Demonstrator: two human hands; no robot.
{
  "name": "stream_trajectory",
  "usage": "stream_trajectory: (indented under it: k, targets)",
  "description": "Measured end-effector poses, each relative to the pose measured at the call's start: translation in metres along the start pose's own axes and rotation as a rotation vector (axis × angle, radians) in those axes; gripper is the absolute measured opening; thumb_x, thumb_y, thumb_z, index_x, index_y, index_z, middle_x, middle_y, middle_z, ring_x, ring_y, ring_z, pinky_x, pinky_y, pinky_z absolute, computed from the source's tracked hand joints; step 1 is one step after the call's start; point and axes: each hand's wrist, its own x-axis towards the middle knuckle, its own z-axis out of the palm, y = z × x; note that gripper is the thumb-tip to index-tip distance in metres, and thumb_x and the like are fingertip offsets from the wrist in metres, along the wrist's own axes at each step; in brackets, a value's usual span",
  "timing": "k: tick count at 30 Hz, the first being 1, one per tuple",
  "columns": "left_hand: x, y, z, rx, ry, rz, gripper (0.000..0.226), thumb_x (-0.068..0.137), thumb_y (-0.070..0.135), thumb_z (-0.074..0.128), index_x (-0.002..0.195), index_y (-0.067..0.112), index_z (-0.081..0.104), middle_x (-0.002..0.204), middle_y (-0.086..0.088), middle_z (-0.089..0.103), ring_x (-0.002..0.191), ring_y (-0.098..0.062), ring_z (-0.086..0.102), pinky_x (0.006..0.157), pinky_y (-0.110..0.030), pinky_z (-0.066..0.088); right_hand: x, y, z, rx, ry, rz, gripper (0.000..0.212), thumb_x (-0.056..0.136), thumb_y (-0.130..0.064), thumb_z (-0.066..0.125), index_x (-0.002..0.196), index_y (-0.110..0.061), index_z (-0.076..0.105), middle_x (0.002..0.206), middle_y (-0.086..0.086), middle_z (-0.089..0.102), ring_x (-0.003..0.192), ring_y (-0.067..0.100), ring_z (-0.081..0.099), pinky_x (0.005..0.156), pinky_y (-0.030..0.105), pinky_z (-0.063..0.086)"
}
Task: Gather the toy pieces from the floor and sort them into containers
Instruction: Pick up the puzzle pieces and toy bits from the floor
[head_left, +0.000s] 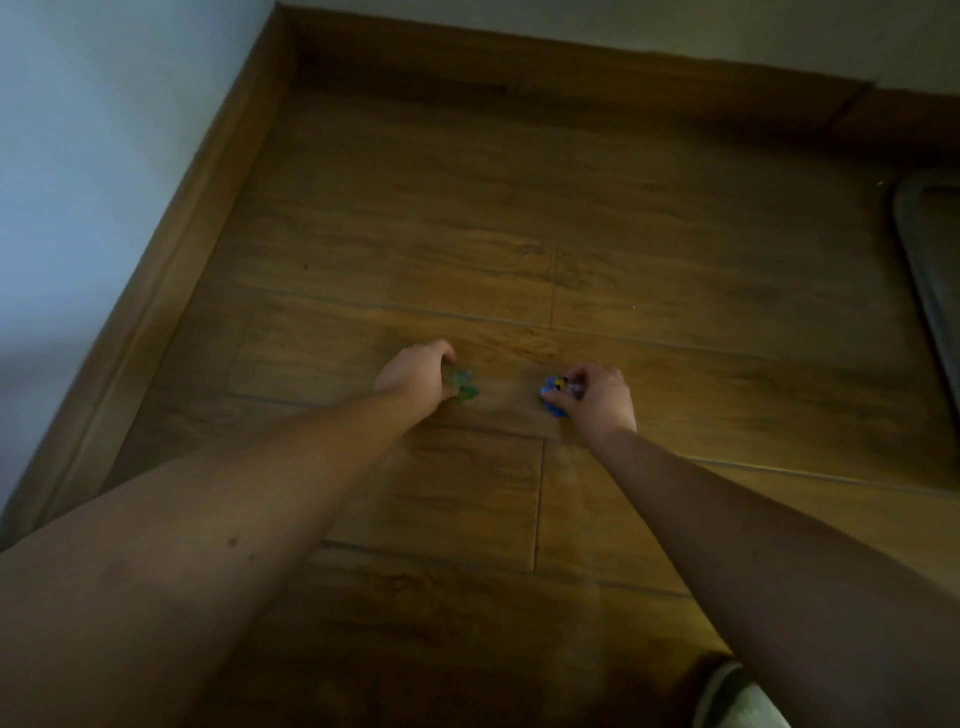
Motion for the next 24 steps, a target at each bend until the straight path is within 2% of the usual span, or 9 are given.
stream_trajectory:
  k: [2,4,7,9,11,15,18,21,24]
  targets:
    - [-0.001,-0.002,-0.002,0.017,-0.023,0.0,0.049,0.084,0.034,0.071,0.128,0.033,0.048,0.117,-0.003,0.056,0.092,-0.019,0.052,0.076,-0.034,0.05,0.001,-0.005,0.001,-0.009,-0.056,-0.021,0.052,0.072,-0.025,0.083,0.116,-0.011,0.06,0.125,0.011,0.045,0.106,0.024,0.054,0.088,0.023,0.038]
    - [-0.002,-0.002,-0.004,0.044,-0.068,-0.011,0.05,0.085,0.032,0.071,0.129,0.033,0.047,0.118,-0.005,0.054,0.093,-0.02,0.054,0.079,-0.036,0.052,0.003,-0.01,0.002,-0.05,-0.112,-0.006,0.063,0.073,-0.024,0.082,0.128,-0.011,0.054,0.134,0.011,0.035,0.114,0.026,0.052,0.096,0.026,0.04]
    - [-0.004,0.001,-0.005,0.069,-0.089,-0.005,0.04,0.085,0.03,0.071,0.12,0.029,0.052,0.116,-0.004,0.057,0.097,-0.021,0.056,0.084,-0.038,0.053,0.006,-0.017,0.005,-0.168,-0.149,0.041,0.061,0.075,-0.028,0.08,0.126,-0.005,0.054,0.136,0.014,0.03,0.11,0.03,0.056,0.099,0.031,0.044]
    - [-0.004,0.003,-0.003,0.07,-0.085,0.007,0.033,0.084,0.027,0.072,0.114,0.025,0.056,0.115,-0.004,0.059,0.099,-0.021,0.057,0.086,-0.039,0.053,0.007,-0.02,0.005,-0.269,-0.163,0.069,0.056,0.077,-0.034,0.078,0.121,-0.005,0.059,0.134,0.014,0.032,0.105,0.031,0.059,0.096,0.034,0.048]
    - [-0.003,0.006,-0.002,0.06,-0.082,0.011,0.036,0.085,0.026,0.072,0.116,0.024,0.055,0.117,-0.004,0.058,0.101,-0.022,0.056,0.087,-0.038,0.052,0.005,-0.019,0.005,-0.323,-0.145,0.083,0.055,0.077,-0.041,0.076,0.12,-0.011,0.061,0.131,0.012,0.04,0.11,0.032,0.057,0.094,0.037,0.047]
    - [-0.002,0.009,0.0,0.043,-0.09,0.016,0.047,0.085,0.027,0.072,0.126,0.026,0.048,0.123,-0.005,0.054,0.106,-0.024,0.054,0.088,-0.039,0.05,-0.001,-0.013,0.007,-0.381,-0.064,0.073,0.063,0.073,-0.05,0.075,0.122,-0.018,0.053,0.126,0.008,0.057,0.122,0.028,0.049,0.098,0.039,0.037]
    - [-0.001,0.008,0.002,0.069,-0.09,0.048,0.032,0.085,0.026,0.071,0.113,0.022,0.057,0.119,-0.005,0.057,0.103,-0.022,0.055,0.085,-0.036,0.05,-0.005,-0.009,0.01,-0.373,-0.046,0.091,0.066,0.071,-0.054,0.075,0.123,-0.021,0.051,0.127,0.006,0.057,0.125,0.026,0.046,0.099,0.041,0.033]
    - [-0.001,0.008,0.006,0.087,-0.056,0.069,0.017,0.084,0.025,0.072,0.097,0.024,0.061,0.111,-0.003,0.059,0.097,-0.02,0.056,0.08,-0.033,0.049,-0.008,-0.007,0.01,-0.409,-0.081,0.097,0.062,0.071,-0.057,0.073,0.121,-0.023,0.058,0.129,0.006,0.054,0.126,0.026,0.043,0.1,0.041,0.032]
    - [0.0,0.007,0.008,0.083,-0.044,0.093,0.016,0.082,0.027,0.074,0.089,0.026,0.059,0.102,0.0,0.056,0.09,-0.017,0.054,0.076,-0.032,0.048,-0.01,-0.006,0.01,-0.391,-0.067,0.099,0.054,0.07,-0.056,0.075,0.114,-0.027,0.062,0.128,0.006,0.05,0.125,0.027,0.041,0.1,0.04,0.032]
